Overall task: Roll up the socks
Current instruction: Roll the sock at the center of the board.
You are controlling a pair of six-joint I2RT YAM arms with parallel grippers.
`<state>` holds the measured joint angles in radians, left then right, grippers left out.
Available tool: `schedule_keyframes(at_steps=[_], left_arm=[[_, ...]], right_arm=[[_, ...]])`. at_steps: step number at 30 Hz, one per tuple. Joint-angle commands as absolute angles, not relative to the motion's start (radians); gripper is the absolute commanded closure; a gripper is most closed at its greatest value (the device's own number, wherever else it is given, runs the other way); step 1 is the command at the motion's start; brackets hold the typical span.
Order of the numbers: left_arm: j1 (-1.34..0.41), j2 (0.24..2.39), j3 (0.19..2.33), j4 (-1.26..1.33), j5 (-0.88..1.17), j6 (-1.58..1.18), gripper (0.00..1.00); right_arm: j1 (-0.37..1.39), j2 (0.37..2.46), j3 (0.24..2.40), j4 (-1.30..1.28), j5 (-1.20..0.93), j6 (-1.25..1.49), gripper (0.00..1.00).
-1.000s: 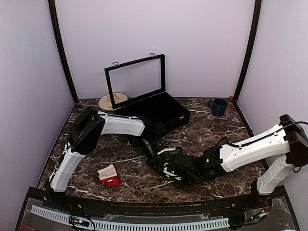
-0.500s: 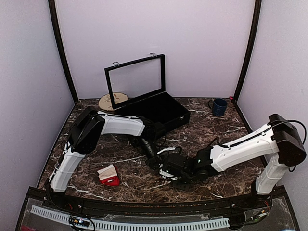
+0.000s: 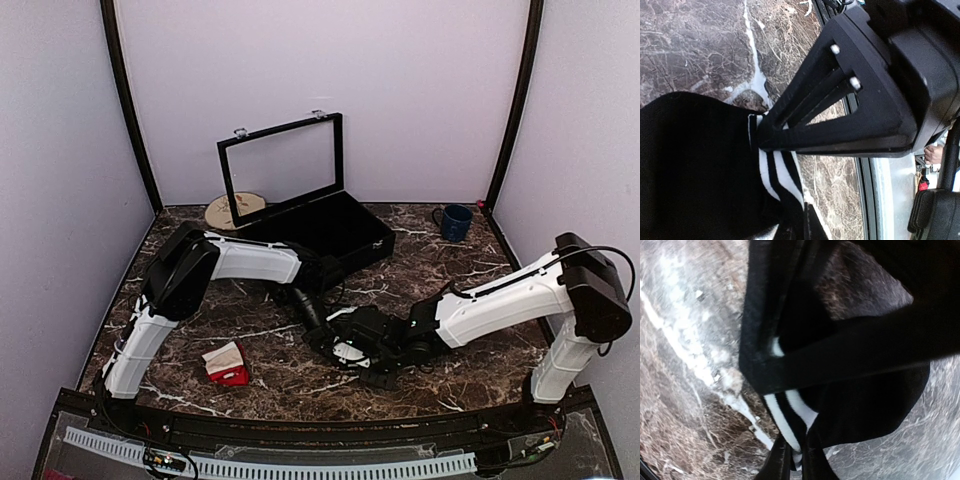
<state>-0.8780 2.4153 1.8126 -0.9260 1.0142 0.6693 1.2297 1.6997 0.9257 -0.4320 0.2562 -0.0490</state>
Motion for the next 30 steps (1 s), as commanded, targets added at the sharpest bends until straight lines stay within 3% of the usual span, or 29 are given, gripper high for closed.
schedule_keyframes(at_steps=[1,9,12,19,25,30], left_arm=[[-0.876,2.421,1.806,-0.955,1.035,0.678,1.00],[-0.874,2.416,1.797,-0.921,0.999,0.619,0.97],[-0.874,2.415,1.794,-0.889,0.961,0.553,0.79],[-0.871,2.370,1.759,-0.874,0.922,0.540,0.51],[-0.863,2.296,1.664,-0.785,0.859,0.490,0.42],[-0.858,2.270,1.605,-0.757,0.814,0.470,0.41]], right_arm=[[1.212,1.737,0.926,-0.447,0.177,-0.052,0.97],[1.193,1.768,0.936,-0.457,0.096,-0.020,1.00],[1.190,1.769,0.934,-0.456,0.066,-0.001,1.00],[1.166,1.769,0.931,-0.457,0.000,0.033,1.00],[1.151,1.761,0.929,-0.451,-0.017,0.050,1.00],[1.140,1.739,0.902,-0.430,-0.026,0.080,1.00]])
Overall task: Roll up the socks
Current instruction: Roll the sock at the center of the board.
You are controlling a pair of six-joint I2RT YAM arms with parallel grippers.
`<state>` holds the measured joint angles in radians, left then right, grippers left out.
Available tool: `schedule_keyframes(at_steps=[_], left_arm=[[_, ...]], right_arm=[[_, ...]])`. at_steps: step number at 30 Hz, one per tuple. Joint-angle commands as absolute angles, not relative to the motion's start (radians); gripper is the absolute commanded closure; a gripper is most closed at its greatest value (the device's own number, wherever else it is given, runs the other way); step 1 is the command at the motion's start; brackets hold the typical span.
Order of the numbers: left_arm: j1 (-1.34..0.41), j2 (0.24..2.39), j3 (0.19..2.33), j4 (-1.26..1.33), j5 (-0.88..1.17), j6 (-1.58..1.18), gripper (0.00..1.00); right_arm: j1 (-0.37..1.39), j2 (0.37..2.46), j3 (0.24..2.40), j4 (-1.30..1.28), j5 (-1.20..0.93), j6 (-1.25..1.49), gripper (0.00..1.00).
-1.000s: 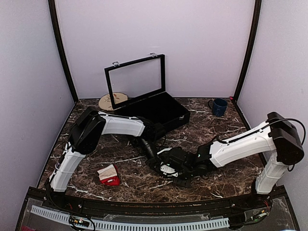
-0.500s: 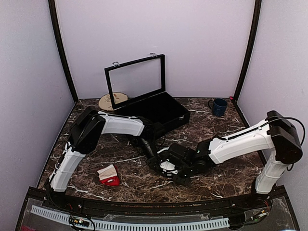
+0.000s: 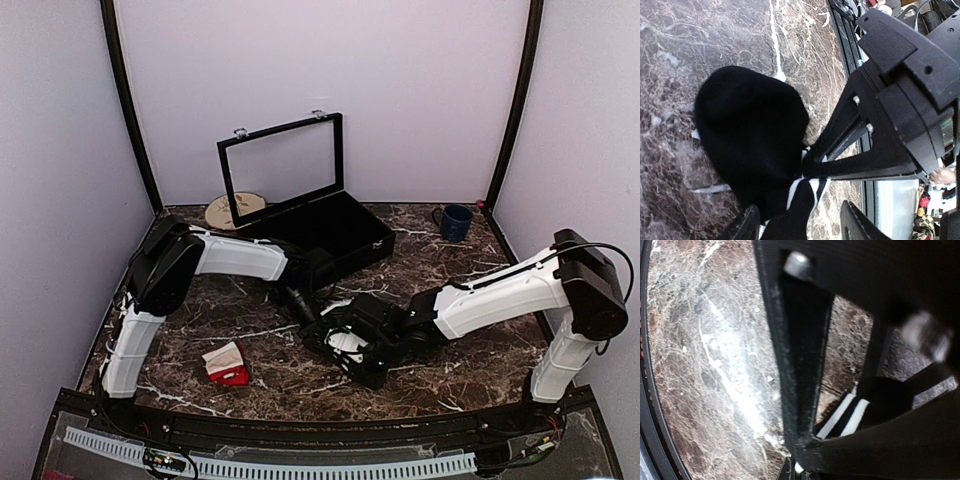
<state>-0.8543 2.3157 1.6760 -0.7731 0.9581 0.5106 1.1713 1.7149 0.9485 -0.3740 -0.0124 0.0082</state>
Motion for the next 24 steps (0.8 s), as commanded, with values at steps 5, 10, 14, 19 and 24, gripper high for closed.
schedule_keyframes(at_steps=[5,10,14,19,24], left_arm=[[-0.850,2.212,1.493,-0.651,0.709,0.435,0.41],[-0.841,2.160,1.400,-0.554,0.633,0.398,0.41],[-0.839,2.128,1.351,-0.498,0.599,0.385,0.41],[-0.839,2.068,1.276,-0.408,0.549,0.380,0.41],[-0.839,1.992,1.179,-0.284,0.493,0.351,0.41]], right_arm=[[1.136,1.723,0.879,-0.428,-0.037,0.100,1.00],[1.119,1.730,0.867,-0.422,-0.086,0.129,1.00],[1.106,1.728,0.847,-0.409,-0.125,0.174,1.00],[1.089,1.728,0.847,-0.412,-0.183,0.196,1.00],[1.051,1.743,0.879,-0.453,-0.265,0.170,1.00]])
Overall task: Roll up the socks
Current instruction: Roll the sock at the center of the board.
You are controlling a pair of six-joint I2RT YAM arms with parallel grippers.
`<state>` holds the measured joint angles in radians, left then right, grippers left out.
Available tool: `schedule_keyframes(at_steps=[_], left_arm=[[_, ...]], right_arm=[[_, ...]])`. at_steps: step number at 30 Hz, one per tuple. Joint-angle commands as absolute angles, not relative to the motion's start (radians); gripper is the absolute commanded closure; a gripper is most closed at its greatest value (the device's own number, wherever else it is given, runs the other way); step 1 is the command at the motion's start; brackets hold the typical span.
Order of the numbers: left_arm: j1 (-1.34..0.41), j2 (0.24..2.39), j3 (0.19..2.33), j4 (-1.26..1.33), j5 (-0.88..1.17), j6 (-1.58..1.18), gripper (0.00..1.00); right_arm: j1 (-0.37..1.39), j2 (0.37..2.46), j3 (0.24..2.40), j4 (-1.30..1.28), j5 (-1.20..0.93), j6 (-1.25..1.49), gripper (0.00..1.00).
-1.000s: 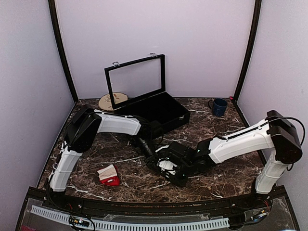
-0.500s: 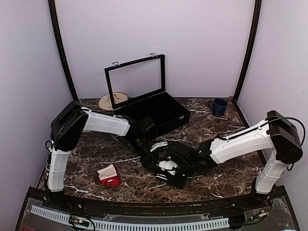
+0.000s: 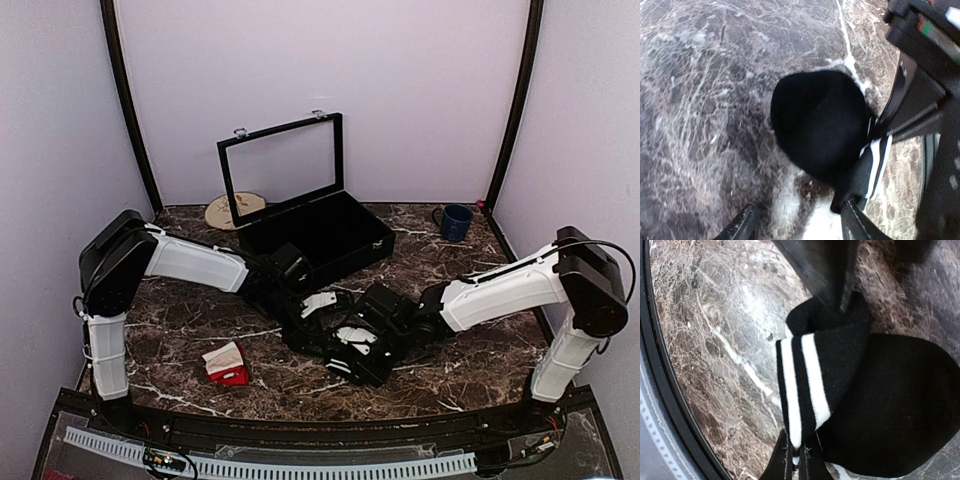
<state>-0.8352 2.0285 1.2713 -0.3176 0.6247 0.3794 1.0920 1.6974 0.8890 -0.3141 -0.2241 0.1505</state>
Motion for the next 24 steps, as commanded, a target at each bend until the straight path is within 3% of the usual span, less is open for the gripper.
schedule_keyframes(at_steps=[1,13,24], left_arm=[[-0.839,1.968,1.156,-0.255,0.483,0.344,0.41],[-0.885,1.680,0.797,0.205,0.408,0.323,0.40],[-1.061,1.666,0.750,0.355,0.239,0.468,0.38]], right_arm=[[1.043,1.747,0.886,-0.463,-0.279,0.167,1.00],[0.982,1.848,1.014,-0.564,-0.441,0.113,1.00],[0.924,1.896,1.049,-0.606,-0.601,0.116,1.00]])
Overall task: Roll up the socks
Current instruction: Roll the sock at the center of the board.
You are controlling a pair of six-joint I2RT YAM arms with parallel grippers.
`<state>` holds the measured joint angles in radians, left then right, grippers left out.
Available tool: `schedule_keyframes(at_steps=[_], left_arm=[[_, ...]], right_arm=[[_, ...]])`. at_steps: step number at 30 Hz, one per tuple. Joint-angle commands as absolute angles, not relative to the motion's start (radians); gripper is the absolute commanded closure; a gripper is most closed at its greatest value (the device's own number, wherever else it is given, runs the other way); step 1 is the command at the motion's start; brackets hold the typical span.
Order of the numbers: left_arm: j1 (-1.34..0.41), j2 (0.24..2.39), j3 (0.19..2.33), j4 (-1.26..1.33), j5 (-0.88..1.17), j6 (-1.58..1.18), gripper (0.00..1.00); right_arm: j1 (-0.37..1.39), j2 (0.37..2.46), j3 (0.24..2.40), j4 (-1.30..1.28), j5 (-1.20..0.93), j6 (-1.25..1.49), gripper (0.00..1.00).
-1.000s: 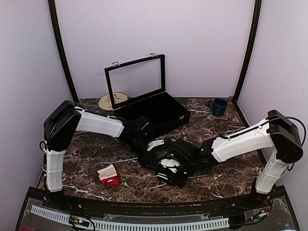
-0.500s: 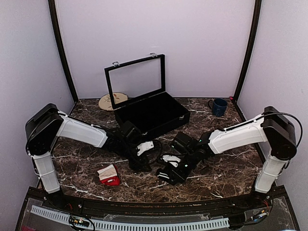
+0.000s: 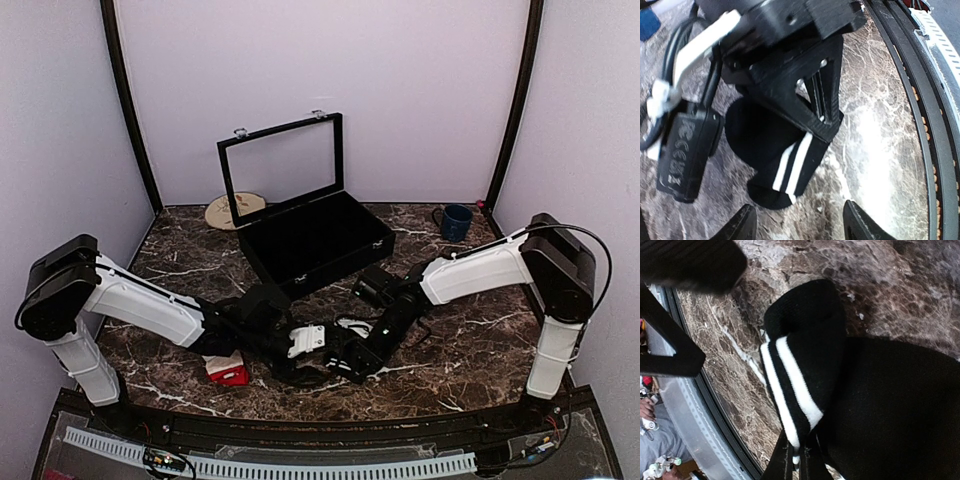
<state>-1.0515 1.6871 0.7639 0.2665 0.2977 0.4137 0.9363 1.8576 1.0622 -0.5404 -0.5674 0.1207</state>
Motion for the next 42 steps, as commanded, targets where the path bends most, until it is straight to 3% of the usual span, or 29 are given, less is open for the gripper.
schedule_keyframes(at_steps=[1,15,30,32,36,42], left_arm=[[-1.063,1.674,0.758,0.353,0.243,0.476,0.38],[-1.119,1.782,0.874,0.218,0.259,0.699,0.40],[-1.160,1.879,0.970,0.173,0.138,0.788,0.42],[-1.159,1.891,0.991,0.152,0.143,0.794,0.47],[-1.160,1.919,1.043,0.047,0.178,0.809,0.66],[-1.161,1.919,1.055,-0.014,0.236,0.817,0.75]], right_arm=[[0.920,1.897,1.047,-0.605,-0.609,0.117,1.00],[0.893,1.899,1.048,-0.629,-0.648,0.102,1.00],[0.879,1.909,1.052,-0.652,-0.673,0.067,1.00],[0.879,1.911,1.052,-0.655,-0.674,0.064,1.00],[0.877,1.909,1.054,-0.664,-0.672,0.056,1.00],[0.865,1.908,1.065,-0.678,-0.667,0.048,1.00]])
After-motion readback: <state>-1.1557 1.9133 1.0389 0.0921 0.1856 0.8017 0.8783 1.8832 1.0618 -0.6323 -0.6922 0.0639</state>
